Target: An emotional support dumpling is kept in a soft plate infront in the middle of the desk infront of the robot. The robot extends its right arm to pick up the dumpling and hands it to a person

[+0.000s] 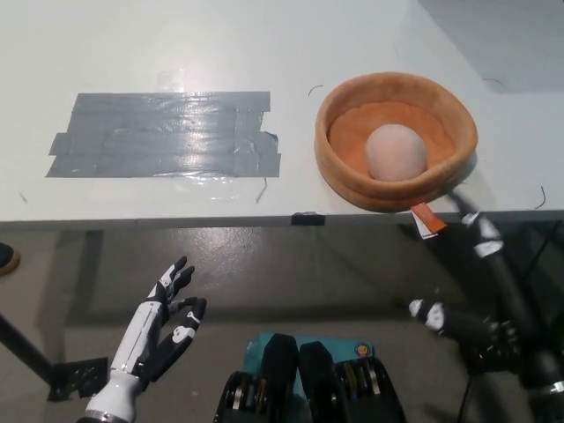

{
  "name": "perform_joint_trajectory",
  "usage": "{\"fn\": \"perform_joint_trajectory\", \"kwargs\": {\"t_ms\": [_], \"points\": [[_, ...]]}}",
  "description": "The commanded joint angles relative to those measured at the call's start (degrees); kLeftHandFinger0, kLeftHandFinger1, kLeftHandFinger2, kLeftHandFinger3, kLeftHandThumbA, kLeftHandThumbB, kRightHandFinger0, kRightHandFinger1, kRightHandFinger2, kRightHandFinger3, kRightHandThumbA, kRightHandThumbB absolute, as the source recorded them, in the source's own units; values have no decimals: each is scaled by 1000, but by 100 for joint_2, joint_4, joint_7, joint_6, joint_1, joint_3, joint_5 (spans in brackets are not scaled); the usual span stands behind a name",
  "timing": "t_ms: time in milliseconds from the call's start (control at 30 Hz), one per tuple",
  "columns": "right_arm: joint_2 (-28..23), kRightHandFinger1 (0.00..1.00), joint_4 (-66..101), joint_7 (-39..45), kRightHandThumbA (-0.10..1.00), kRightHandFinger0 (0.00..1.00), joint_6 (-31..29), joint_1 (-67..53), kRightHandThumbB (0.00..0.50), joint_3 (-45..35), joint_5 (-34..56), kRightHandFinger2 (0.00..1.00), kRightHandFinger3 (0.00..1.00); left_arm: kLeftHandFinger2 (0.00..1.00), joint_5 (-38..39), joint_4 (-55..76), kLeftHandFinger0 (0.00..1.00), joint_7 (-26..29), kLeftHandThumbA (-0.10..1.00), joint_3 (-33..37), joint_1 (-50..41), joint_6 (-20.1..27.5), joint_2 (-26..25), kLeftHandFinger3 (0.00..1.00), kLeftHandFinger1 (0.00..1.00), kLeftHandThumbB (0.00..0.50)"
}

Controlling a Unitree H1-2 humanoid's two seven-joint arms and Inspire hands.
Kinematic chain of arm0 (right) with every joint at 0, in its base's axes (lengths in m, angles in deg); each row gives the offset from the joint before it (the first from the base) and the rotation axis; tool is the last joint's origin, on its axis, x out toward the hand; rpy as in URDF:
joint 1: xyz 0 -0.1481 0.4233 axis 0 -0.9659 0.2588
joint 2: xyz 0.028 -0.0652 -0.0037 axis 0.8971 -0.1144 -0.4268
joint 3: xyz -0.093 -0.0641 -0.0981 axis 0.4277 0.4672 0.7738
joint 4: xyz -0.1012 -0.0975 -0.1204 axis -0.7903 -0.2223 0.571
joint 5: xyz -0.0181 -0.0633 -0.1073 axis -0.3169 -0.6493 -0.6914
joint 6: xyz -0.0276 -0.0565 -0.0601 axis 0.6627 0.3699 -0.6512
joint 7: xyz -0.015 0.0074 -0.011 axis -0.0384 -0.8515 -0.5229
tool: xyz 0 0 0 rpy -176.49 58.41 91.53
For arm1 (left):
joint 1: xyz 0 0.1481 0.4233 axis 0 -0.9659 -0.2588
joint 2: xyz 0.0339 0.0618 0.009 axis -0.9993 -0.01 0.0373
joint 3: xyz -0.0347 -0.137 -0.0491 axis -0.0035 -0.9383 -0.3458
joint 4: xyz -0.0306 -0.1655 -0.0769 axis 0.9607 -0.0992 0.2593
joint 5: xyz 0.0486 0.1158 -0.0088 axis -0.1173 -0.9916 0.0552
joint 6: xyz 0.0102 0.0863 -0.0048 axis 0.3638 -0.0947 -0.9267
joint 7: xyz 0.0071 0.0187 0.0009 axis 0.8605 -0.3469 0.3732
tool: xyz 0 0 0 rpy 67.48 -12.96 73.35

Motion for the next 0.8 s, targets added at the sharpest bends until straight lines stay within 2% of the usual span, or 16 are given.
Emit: {"fn": "perform_joint_trajectory", "kwargs": {"t_ms": [0,67,100,133,167,233,267,300,367,433,500,567,600,667,767], "points": [[-909,1000,1805,894,963,1000,1878,1776,305,-761,354,1000,1000,1000,-68,51,884,-32,678,-28,119,203,-78,1000,1000,281],[-1131,1000,1580,1133,954,1000,2186,2270,312,-747,453,1000,1000,1000,-72,55,885,-29,681,-30,114,186,-75,1000,1000,284],[-1297,1000,1377,1392,948,1000,2570,2649,310,-666,463,1000,1000,1000,-64,51,886,-33,682,-30,114,198,-74,1000,1000,284],[-1440,1000,964,1628,979,1000,2645,3014,316,-523,439,1000,1000,1000,-63,66,887,-41,683,-27,109,184,-76,1000,1000,283],[-1555,1000,442,1879,1000,1000,2731,3421,343,-313,366,1000,1000,1000,-70,74,887,-43,684,-25,102,193,-85,1000,1000,280],[-1616,1000,-110,2087,1000,1000,2784,3800,336,-83,346,1000,1000,1000,-74,65,888,-41,683,-26,107,221,-89,1000,1000,275],[-1624,1000,-505,2202,984,1000,2715,4032,317,53,325,1000,1000,1000,-88,65,892,-36,683,-22,116,225,-86,1000,1000,269],[-1615,1000,-1147,2317,972,1000,2542,4362,329,283,111,1000,1000,1000,-71,69,896,-46,682,-21,129,215,-83,1000,1000,268],[-1571,1000,-1837,2484,986,1000,2575,4732,343,527,3,1000,1000,1000,-64,114,900,-49,681,-21,138,149,-69,1000,1000,271],[-1487,1000,-2439,2557,985,1000,2532,5022,330,728,-63,1000,1000,1000,-27,147,907,-53,664,-34,128,123,-61,1000,1000,269],[-1346,1000,-3212,2585,961,1000,2401,5346,338,932,-121,1000,1000,1000,-49,227,909,-50,676,-38,120,-31,-63,1000,1000,288],[-1161,1000,-3902,2675,959,1000,2561,5656,357,1151,-178,1000,1000,1000,-83,185,908,-47,681,-22,152,39,-70,1000,1000,284],[-1122,1000,-4095,2697,988,1000,2580,5749,352,1274,-264,1000,1000,1000,-92,184,908,-45,684,-21,160,45,-71,1000,1000,283],[-967,1000,-4648,2700,1000,1000,2549,5959,384,1504,-388,1000,1000,1000,-45,195,909,-71,683,-27,168,27,-74,1000,1000,284],[-768,1000,-5256,2703,1000,1000,2545,6162,405,1688,-364,1000,1000,1000,-69,177,921,-64,696,-29,194,20,-80,1000,1000,290]]}}
